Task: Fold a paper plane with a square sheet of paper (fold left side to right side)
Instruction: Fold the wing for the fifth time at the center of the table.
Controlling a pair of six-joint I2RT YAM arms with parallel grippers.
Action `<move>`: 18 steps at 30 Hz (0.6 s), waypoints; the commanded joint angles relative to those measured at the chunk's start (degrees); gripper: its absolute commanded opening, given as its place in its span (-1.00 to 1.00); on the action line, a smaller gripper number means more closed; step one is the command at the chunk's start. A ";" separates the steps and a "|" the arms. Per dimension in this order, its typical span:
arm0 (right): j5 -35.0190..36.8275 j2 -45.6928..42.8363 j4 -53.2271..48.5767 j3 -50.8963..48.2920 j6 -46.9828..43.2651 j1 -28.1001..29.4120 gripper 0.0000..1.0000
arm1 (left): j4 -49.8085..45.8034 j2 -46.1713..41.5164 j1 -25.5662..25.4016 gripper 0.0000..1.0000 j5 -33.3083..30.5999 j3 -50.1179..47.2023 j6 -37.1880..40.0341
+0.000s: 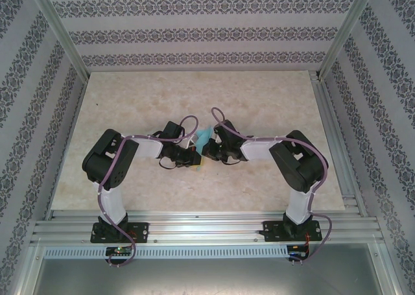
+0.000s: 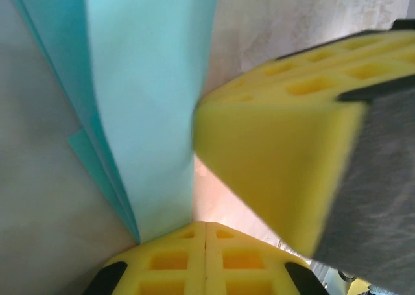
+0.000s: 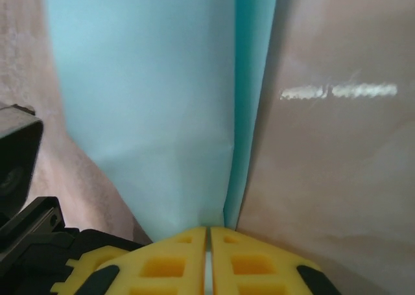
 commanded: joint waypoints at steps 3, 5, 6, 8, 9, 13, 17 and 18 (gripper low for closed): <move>-7.59 -9.80 -6.49 2.50 -18.05 -9.06 -0.46 | -4.66 4.20 -2.24 -1.00 -5.60 -1.98 3.38; -9.30 -10.89 -13.95 6.48 -26.68 -10.98 -0.28 | -5.26 3.95 -2.30 -1.00 -5.61 -1.75 3.87; -10.69 -10.42 -17.22 8.82 -30.59 -11.70 -0.19 | -5.43 3.72 -2.24 -1.00 -5.60 -1.77 4.05; -11.84 -7.93 -23.38 13.88 -35.55 -13.10 -0.17 | -5.64 3.56 -2.32 -1.00 -5.59 -1.72 4.09; -12.08 -6.23 -25.27 16.14 -36.07 -13.68 -0.17 | -5.61 3.44 -2.36 -1.00 -5.65 -1.65 4.07; -12.84 -1.44 -24.45 20.25 -33.94 -12.38 -0.21 | -5.37 3.52 -2.67 -1.00 -5.58 -1.47 3.90; -12.71 2.24 -21.64 22.33 -30.86 -10.66 -0.21 | -5.80 3.79 -3.04 -1.00 -5.42 -0.86 4.01; -11.87 2.65 -20.91 22.18 -29.54 -10.45 -0.23 | -5.86 3.91 -3.11 -1.00 -5.51 -0.70 4.04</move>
